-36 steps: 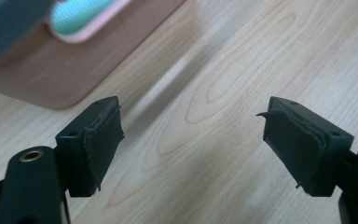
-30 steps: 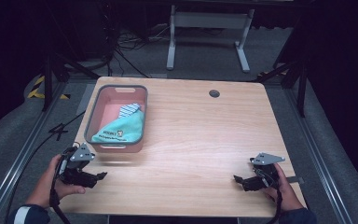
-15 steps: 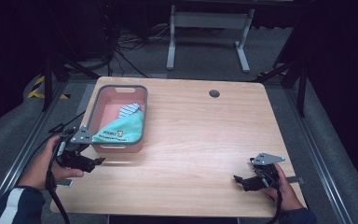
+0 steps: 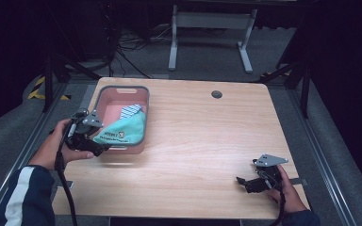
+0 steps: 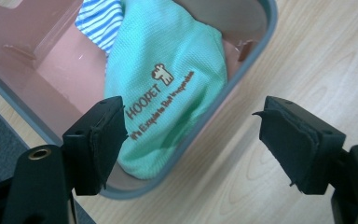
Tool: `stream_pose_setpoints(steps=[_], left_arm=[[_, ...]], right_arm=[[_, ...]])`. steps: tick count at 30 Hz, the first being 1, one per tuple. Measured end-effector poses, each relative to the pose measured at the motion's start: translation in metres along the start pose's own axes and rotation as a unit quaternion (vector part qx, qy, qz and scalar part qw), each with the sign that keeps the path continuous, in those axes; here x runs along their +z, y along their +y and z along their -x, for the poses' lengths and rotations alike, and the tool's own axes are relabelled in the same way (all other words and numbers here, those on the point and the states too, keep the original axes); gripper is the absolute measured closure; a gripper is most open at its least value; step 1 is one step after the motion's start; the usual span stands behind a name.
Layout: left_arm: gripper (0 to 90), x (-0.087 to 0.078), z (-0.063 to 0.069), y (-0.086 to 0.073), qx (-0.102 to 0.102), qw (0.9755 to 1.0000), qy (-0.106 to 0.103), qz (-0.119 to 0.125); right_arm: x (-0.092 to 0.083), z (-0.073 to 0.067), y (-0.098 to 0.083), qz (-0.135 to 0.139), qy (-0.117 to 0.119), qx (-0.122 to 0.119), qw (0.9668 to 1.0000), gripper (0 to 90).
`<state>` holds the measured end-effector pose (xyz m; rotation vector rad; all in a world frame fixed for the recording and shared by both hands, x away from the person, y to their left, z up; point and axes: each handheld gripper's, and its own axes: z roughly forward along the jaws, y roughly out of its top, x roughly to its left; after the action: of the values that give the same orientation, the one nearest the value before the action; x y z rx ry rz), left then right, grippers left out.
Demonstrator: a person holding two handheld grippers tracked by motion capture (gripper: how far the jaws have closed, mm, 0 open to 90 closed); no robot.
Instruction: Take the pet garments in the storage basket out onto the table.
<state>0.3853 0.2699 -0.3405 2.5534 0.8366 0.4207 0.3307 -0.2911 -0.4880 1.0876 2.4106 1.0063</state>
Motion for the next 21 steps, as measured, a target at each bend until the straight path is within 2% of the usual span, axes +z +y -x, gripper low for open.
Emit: stream_pose_setpoints(steps=[5, 14, 16, 18, 21], left_arm=[[23.0, 0.006, -0.007, 0.011, 0.004, 0.9999, -0.003, -0.015], [21.0, 0.024, -0.021, 0.027, -0.012, 0.9994, -0.005, -0.031], [21.0, 0.031, -0.025, 0.032, -0.011, 0.9992, -0.009, -0.037], [21.0, 0.041, -0.027, 0.038, -0.003, 0.9984, -0.009, -0.055], [21.4, 0.053, -0.030, 0.043, -0.001, 0.9975, -0.014, -0.069]], right_arm=[[0.000, 0.000, 0.000, 0.000, 0.000, 0.000, 1.0000, 0.6], [0.000, 0.000, 0.000, 0.000, 0.000, 0.000, 1.0000, 0.6], [0.000, 0.000, 0.000, 0.000, 0.000, 0.000, 1.0000, 0.6], [0.000, 0.000, 0.000, 0.000, 0.000, 0.000, 1.0000, 0.6], [0.000, 0.000, 0.000, 0.000, 0.000, 0.000, 1.0000, 0.6]])
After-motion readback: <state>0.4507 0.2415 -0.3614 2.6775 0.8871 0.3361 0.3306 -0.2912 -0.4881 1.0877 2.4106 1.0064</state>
